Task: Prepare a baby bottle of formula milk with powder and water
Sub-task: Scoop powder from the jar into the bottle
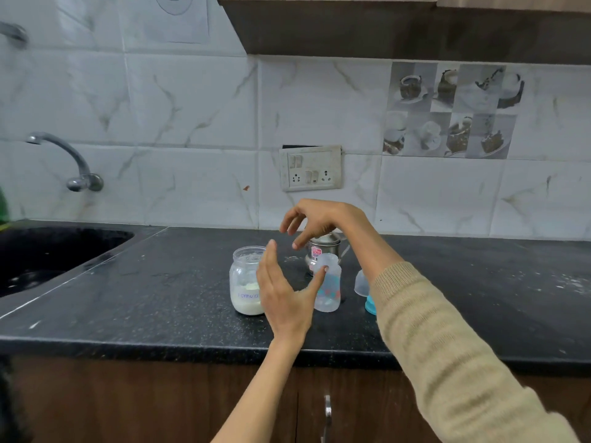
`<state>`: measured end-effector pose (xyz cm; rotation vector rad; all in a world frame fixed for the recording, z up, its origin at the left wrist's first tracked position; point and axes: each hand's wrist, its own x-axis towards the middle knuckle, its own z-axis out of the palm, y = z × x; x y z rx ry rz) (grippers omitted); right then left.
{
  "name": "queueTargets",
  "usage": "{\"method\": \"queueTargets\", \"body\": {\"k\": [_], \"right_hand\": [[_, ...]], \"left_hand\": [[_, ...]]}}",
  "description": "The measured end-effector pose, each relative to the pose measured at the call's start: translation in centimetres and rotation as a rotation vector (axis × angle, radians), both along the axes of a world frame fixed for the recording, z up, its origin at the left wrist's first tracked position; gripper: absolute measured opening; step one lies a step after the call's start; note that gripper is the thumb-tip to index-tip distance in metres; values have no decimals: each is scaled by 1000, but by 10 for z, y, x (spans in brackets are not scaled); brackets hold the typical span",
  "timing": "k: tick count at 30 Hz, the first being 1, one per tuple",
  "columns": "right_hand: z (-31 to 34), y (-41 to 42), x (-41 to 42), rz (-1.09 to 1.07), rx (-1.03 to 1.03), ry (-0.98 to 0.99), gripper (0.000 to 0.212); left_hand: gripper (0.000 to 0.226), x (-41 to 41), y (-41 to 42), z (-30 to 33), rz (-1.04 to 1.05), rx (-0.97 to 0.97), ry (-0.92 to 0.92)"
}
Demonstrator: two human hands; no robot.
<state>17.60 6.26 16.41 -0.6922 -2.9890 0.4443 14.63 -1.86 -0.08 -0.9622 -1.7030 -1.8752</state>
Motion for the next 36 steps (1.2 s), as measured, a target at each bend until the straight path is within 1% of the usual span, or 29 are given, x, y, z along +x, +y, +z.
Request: {"method": "queueTargets", "body": {"k": [3, 5, 7, 9, 12, 15, 19, 22, 27, 31, 36], "right_hand": [[-4, -7, -17, 13, -17, 5, 38], [-8, -12, -29, 20, -37, -5, 33], [-13, -18, -44, 25, -14, -21, 26], [-20, -22, -58, 21, 52, -19, 19], [-30, -22, -72, 1, 113, -18, 16], [-41, -18, -80, -9, 141, -51, 19], [-51, -14, -85, -27, 169, -80, 22], [-51, -14, -89, -47, 207, -113, 26], [-53, -16, -101, -94, 343, -233, 35], [-51, -22, -106, -125, 435, -277, 35], [-39, -30, -102, -120, 439, -303, 37]], "left_hand": [[111, -22, -14, 10, 141, -49, -53], [122, -41, -23, 10, 165, -138, -124], [131, -59, -33, 6, 150, -217, -190], [136, -70, -38, 1, 109, -275, -239], [139, -75, -40, -4, 18, -382, -254], [140, -77, -38, -11, -78, -454, -260], [141, -83, -34, -21, -181, -495, -272], [135, -85, -32, -26, -164, -510, -254], [117, -87, -33, -30, -145, -505, -276], [114, -88, -33, -32, -152, -496, -256], [115, -89, -32, -31, -146, -501, -246]]}}
